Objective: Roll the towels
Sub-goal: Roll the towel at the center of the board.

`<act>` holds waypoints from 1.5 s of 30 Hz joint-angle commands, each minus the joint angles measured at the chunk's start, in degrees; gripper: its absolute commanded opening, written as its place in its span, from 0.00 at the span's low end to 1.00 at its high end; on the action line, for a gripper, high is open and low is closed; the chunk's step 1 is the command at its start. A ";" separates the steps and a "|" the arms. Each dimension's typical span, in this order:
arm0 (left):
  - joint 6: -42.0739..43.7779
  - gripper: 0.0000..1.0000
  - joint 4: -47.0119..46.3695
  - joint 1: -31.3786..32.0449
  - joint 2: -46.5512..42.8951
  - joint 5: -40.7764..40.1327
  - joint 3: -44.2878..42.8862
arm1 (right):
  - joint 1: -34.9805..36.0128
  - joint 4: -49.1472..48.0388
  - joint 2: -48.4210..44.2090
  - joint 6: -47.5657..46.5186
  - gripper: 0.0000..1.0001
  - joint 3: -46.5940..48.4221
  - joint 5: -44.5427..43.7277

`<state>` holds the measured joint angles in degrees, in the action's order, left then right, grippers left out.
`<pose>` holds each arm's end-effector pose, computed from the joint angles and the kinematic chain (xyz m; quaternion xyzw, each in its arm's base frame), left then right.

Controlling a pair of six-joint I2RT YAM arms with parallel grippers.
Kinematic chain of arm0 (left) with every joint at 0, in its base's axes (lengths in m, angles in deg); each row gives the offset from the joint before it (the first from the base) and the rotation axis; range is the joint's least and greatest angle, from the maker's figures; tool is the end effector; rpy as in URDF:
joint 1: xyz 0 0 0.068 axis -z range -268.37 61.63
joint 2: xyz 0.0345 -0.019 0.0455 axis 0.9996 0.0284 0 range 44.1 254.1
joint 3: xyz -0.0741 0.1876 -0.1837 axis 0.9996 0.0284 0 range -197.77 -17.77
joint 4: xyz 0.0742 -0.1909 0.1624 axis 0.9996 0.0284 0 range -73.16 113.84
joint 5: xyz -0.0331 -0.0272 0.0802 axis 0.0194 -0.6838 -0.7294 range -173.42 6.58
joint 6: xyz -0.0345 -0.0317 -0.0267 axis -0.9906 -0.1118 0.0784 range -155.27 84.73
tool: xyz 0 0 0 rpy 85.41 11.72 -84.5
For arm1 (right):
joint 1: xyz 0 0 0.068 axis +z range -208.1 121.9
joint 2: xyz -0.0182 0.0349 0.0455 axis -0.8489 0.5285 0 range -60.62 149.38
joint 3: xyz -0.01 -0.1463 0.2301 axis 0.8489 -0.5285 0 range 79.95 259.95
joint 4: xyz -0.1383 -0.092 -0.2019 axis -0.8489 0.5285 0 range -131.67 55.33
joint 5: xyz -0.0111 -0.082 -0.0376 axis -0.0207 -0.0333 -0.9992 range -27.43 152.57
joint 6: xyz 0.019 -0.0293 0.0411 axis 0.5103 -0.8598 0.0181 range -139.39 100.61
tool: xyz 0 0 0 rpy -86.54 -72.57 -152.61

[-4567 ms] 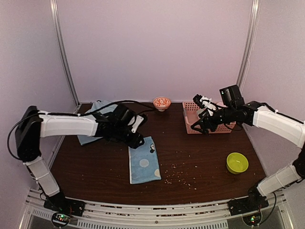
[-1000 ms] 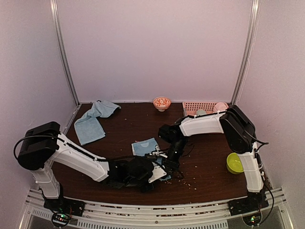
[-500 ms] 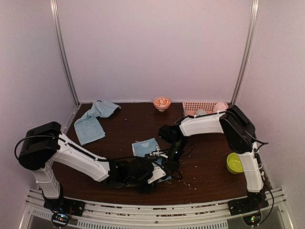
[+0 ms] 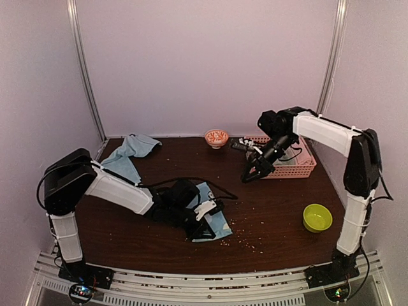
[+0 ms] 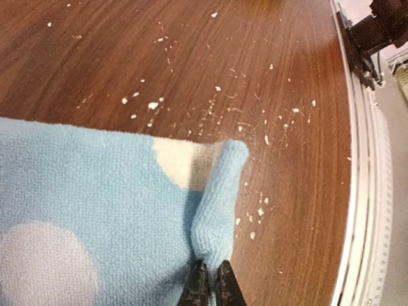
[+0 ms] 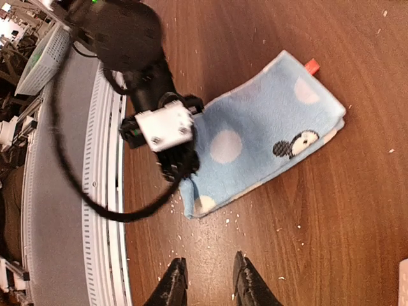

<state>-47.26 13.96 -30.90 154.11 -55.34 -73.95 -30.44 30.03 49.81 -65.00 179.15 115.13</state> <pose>0.1848 -0.3208 0.1174 0.4282 0.8119 -0.3726 0.1362 0.3200 0.1995 0.2771 -0.5558 0.7019 0.4278 0.1235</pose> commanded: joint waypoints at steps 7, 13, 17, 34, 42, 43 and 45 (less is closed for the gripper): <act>-13.68 0.00 1.75 -7.61 11.03 21.81 -2.41 | 5.10 -14.53 -22.28 4.03 0.24 -14.05 -0.56; -19.29 0.00 -4.63 -9.62 13.46 25.17 0.50 | 17.01 -21.47 -23.74 1.00 0.20 -23.88 -18.85; -18.91 0.00 -5.05 -9.53 13.64 23.93 0.88 | 23.54 -31.90 -20.88 1.92 0.16 -30.78 -33.68; -18.05 0.00 -2.85 -9.52 14.10 20.80 0.91 | 33.50 -51.74 -10.79 -0.94 0.27 -39.83 -42.74; -17.44 0.00 -2.09 -9.57 14.51 20.62 0.59 | 34.31 -53.13 -8.42 -1.76 0.30 -41.22 -42.67; -17.26 0.00 -1.79 -9.57 14.48 20.54 0.53 | 34.31 -53.57 -7.59 -1.90 0.30 -41.41 -42.97; -17.08 0.00 -1.61 -9.55 14.37 20.44 0.54 | 34.37 -55.01 -6.58 -2.07 0.31 -41.91 -44.03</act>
<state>-66.23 4.92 -40.06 163.91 -29.00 -75.55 3.49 -22.21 40.67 -66.15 138.52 73.14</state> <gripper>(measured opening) 0.009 0.299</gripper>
